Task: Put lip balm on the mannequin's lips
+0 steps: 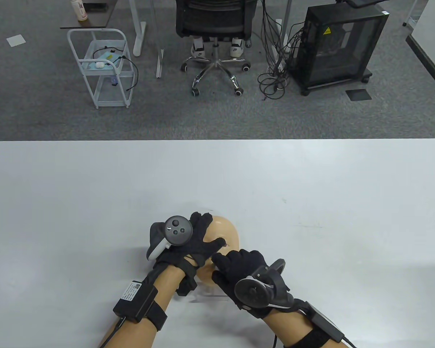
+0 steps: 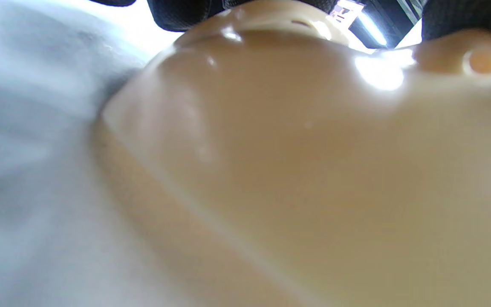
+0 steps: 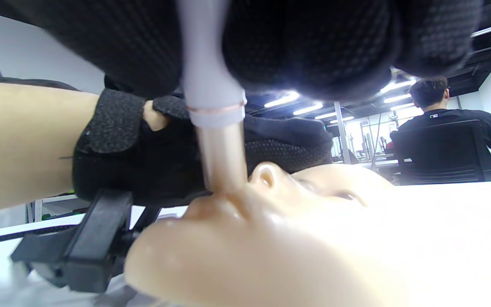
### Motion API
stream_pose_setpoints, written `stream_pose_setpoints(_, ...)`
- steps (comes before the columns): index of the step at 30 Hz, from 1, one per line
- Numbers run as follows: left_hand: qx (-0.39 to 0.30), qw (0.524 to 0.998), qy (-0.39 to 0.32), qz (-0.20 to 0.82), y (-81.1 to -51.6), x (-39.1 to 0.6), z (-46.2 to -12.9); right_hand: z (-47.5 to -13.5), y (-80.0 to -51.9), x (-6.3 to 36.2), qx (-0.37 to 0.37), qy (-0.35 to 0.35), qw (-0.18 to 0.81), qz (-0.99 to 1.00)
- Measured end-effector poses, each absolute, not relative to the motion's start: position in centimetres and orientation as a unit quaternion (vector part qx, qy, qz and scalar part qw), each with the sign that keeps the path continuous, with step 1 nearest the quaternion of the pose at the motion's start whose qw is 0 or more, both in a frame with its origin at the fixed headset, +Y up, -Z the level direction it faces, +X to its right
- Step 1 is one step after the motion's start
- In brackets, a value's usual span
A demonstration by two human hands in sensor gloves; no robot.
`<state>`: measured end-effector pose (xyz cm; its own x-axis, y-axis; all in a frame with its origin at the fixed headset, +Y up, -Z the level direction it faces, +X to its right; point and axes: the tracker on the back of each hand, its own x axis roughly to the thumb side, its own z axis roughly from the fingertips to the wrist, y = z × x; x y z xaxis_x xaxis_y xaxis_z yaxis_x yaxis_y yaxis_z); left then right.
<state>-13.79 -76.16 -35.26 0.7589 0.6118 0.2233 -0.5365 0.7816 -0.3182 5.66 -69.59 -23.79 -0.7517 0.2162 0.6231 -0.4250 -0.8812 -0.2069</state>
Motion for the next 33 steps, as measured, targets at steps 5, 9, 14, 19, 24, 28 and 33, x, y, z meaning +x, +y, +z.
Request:
stream_pose_setpoints(5,-0.119,0.930,-0.159,0.308,-76.2,-13.8,-35.3,-23.8,-69.5,5.9,0.300,-0.165,0.174,0.923)
stream_pose_setpoints(9,-0.119,0.930,-0.159,0.308,-76.2,-13.8,-35.3,-24.0,-69.5,6.3,0.293,-0.160,0.175,0.926)
stream_pose_setpoints(14,-0.118,0.931,-0.159,0.307,-76.2,-13.7,-35.3,-24.1,-69.5,6.6,0.289,-0.153,0.171,0.929)
stream_pose_setpoints(19,-0.118,0.931,-0.160,0.307,-76.2,-13.7,-35.3,-24.1,-69.6,6.7,0.287,-0.144,0.169,0.932)
stream_pose_setpoints(24,-0.118,0.931,-0.160,0.306,-76.2,-13.7,-35.3,-24.1,-69.5,6.8,0.286,-0.140,0.166,0.933)
stream_pose_setpoints(28,-0.118,0.931,-0.160,0.306,-76.2,-13.7,-35.2,-24.1,-69.6,6.8,0.287,-0.140,0.157,0.935)
stream_pose_setpoints(33,-0.117,0.931,-0.160,0.306,-76.2,-13.7,-35.3,-24.2,-69.3,7.0,0.280,-0.142,0.175,0.933)
